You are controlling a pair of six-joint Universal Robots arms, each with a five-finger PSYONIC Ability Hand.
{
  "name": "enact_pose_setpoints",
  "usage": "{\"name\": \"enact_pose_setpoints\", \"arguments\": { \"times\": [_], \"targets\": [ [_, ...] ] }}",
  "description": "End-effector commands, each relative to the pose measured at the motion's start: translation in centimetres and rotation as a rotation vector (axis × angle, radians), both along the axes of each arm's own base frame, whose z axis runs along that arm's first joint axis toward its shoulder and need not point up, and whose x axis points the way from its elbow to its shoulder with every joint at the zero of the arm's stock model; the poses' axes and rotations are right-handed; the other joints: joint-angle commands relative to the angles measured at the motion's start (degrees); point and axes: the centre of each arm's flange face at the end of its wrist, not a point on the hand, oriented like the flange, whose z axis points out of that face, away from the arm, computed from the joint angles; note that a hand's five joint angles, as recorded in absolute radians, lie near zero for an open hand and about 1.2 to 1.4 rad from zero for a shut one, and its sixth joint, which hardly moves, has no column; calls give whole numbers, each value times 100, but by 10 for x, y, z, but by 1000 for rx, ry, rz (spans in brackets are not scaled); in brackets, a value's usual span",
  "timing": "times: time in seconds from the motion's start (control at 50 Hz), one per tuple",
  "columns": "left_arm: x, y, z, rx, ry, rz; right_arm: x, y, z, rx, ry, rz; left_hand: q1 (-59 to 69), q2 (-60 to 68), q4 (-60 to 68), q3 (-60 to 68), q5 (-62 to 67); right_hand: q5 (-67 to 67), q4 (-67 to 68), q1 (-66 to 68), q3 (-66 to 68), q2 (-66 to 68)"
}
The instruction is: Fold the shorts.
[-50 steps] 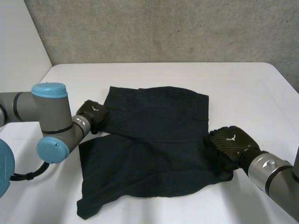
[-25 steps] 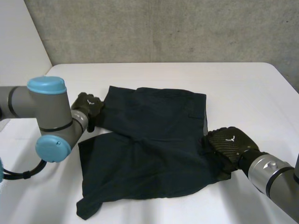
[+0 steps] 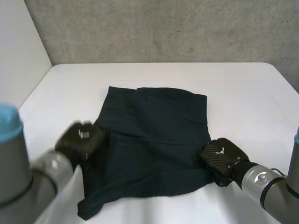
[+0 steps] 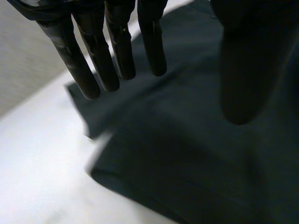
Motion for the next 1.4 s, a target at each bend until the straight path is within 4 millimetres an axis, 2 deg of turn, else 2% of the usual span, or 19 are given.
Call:
{"name": "enact_pose_setpoints", "arguments": {
  "times": [0.02,0.24,0.32,0.44,0.5,0.58,0.66,0.82,0.86,0.88,0.96,1.02,1.06,1.1,1.14,1.2,1.22,1.28,1.4],
  "targets": [
    [12,51,-21,126,-49,-45,0,-3,-1,17,-31,-36,205,275,287,203,324,1454,1212,2548,1287,1309],
    [17,54,-44,215,-65,0,-1,-4,2,73,-102,-94,423,493,505,421,541,1454,1212,2548,1287,1309],
    [16,46,-48,182,-66,29,-1,-5,4,66,-105,-97,1598,1668,1680,1596,1716,1454,1212,2548,1287,1309],
    [14,39,-57,145,-88,50,-2,-4,10,51,-103,-103,4786,4856,4868,4784,4905,1454,1212,2548,1287,1309],
    [14,37,-58,143,-101,48,-3,-2,13,58,-92,-99,4795,4865,4877,4793,4913,1454,1212,2548,1287,1309],
    [13,37,-54,120,-135,15,-5,7,20,93,-39,-74,4795,4865,4877,4793,4913,1454,1212,2548,1287,1309],
    [18,46,-35,90,-195,-31,-9,21,27,138,60,-20,4795,4865,4877,4793,4913,1454,1212,2548,1287,1309],
    [32,90,-5,181,-299,-156,-24,60,42,280,311,172,4795,4865,4877,4793,4913,1454,1212,2548,1287,1309],
    [33,93,-2,191,-302,-169,-28,58,46,282,330,183,4795,4865,4877,4793,4913,1454,1212,2548,1287,1309],
    [32,91,0,181,-301,-172,-29,48,51,242,324,170,4795,4865,4877,4793,4913,1454,1212,2548,1287,1309],
    [22,69,8,70,-313,-186,-26,23,61,149,265,99,4795,4865,4877,4793,4913,1454,1212,2548,1287,1309],
    [11,32,8,-44,-315,-161,-22,4,67,93,203,43,4795,4865,4877,4793,4913,1454,1212,2548,1287,1309],
    [0,1,12,-153,-307,-140,-18,-19,69,54,158,-9,4795,4865,4877,4793,4913,1454,1212,2548,1287,1309],
    [-9,-18,14,-231,-298,-134,-13,-40,65,34,128,-44,4795,4865,4877,4793,4913,1454,1212,2548,1287,1309],
    [-27,-48,17,-341,-275,-123,-8,-50,63,16,116,-58,4795,4865,4877,4793,4913,1454,1212,2548,1287,1309],
    [-44,-78,19,-441,-250,-106,5,-68,64,-52,103,-83,4795,4865,4877,4793,4913,1454,1212,2548,1287,1309],
    [-55,-96,16,-483,-237,-98,8,-73,64,-73,102,-93,4795,4865,4877,4793,4913,1454,1212,2548,1287,1309],
    [-76,-126,9,-535,-211,-94,23,-95,57,-166,108,-127,4795,4865,4877,4793,4913,1454,1212,2548,1287,1309],
    [-106,-172,-18,-573,-190,-90,38,-140,37,-311,89,-189,4795,4865,4877,4793,4913,1454,1212,2548,1287,1309]
  ]
}}
